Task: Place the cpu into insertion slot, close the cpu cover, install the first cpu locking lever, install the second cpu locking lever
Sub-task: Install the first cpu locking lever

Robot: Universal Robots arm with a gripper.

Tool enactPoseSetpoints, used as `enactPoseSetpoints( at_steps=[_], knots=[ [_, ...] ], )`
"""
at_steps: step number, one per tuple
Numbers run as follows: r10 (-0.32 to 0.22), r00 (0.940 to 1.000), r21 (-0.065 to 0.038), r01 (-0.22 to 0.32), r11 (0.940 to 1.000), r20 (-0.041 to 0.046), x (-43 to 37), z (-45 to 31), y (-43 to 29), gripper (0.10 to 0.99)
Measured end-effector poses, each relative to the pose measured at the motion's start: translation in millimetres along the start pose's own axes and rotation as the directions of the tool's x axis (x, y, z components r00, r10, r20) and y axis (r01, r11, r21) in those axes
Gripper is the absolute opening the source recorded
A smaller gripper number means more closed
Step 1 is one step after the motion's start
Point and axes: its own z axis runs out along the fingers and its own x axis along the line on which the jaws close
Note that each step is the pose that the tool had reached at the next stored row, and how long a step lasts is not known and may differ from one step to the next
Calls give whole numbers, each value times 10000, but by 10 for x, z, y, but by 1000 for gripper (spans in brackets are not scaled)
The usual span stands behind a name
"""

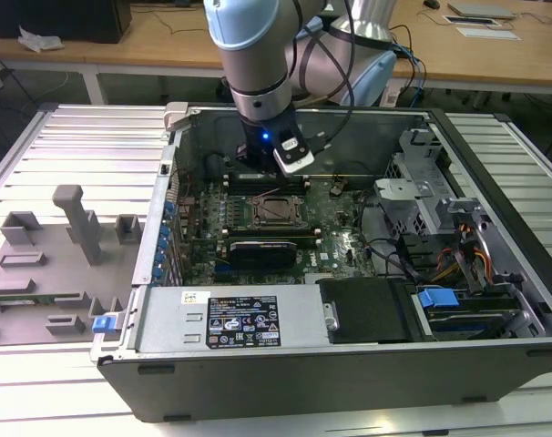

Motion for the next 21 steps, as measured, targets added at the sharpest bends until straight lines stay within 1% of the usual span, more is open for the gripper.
enactPoseSetpoints(
  at_steps=[3,6,10,16,18,21],
  knots=[
    [506,9986,107,-507,9987,119,7,20,-1,106],
    [659,9977,137,-661,9977,159,18,33,16,106],
    [1028,9944,211,-1034,9944,254,29,57,22,106],
    [1240,9917,242,-1248,9919,338,62,72,59,106],
    [1447,9887,284,-1458,9889,390,65,81,57,106],
    [1843,9816,354,-1861,9819,497,71,95,56,106]
  ],
)
